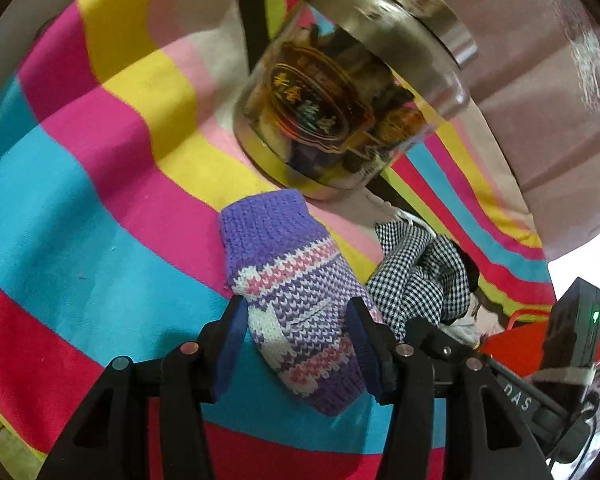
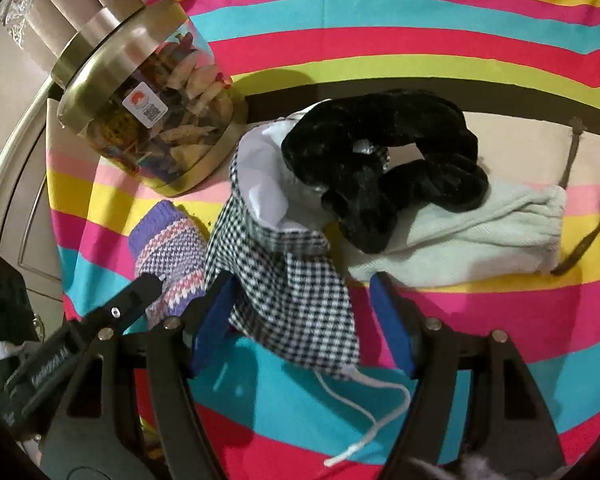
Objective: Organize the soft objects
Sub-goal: 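Grasp the black-and-white houndstooth cloth with the right tool while the left grasps the purple knit mitten, then carry the houndstooth cloth into the box and release it while the left drops the mitten there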
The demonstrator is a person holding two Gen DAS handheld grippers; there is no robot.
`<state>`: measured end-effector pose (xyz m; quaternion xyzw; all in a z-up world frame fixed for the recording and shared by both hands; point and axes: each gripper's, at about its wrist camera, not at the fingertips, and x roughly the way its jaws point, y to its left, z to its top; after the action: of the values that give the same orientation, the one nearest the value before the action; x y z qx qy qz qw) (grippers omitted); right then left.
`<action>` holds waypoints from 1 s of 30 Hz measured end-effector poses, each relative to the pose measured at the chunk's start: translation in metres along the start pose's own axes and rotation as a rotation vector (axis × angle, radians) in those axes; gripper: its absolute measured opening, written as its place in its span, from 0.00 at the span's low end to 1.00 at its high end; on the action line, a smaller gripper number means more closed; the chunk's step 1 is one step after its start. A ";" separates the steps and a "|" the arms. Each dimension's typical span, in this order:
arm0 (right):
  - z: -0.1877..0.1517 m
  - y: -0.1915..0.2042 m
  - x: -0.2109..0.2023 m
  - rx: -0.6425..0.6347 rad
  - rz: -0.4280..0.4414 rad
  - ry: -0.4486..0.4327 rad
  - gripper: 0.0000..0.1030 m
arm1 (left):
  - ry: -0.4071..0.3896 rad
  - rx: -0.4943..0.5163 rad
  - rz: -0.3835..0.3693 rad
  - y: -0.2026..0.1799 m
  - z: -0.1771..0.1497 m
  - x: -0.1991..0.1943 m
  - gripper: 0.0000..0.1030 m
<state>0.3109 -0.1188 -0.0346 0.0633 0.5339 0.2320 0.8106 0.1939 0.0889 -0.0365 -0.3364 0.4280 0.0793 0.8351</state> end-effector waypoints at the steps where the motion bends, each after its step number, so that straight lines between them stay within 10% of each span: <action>1: 0.000 0.001 0.001 -0.003 -0.002 -0.006 0.70 | 0.001 0.018 0.006 -0.005 -0.003 0.000 0.50; 10: -0.009 0.018 0.009 -0.079 -0.009 -0.026 0.20 | 0.009 0.059 -0.012 -0.018 -0.006 0.008 0.18; 30: -0.035 0.045 -0.070 -0.245 0.096 -0.311 0.12 | -0.265 0.047 -0.025 -0.012 -0.004 -0.064 0.11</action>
<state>0.2436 -0.1155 0.0251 0.0247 0.3666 0.3208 0.8730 0.1566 0.0870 0.0172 -0.3087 0.3113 0.1024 0.8929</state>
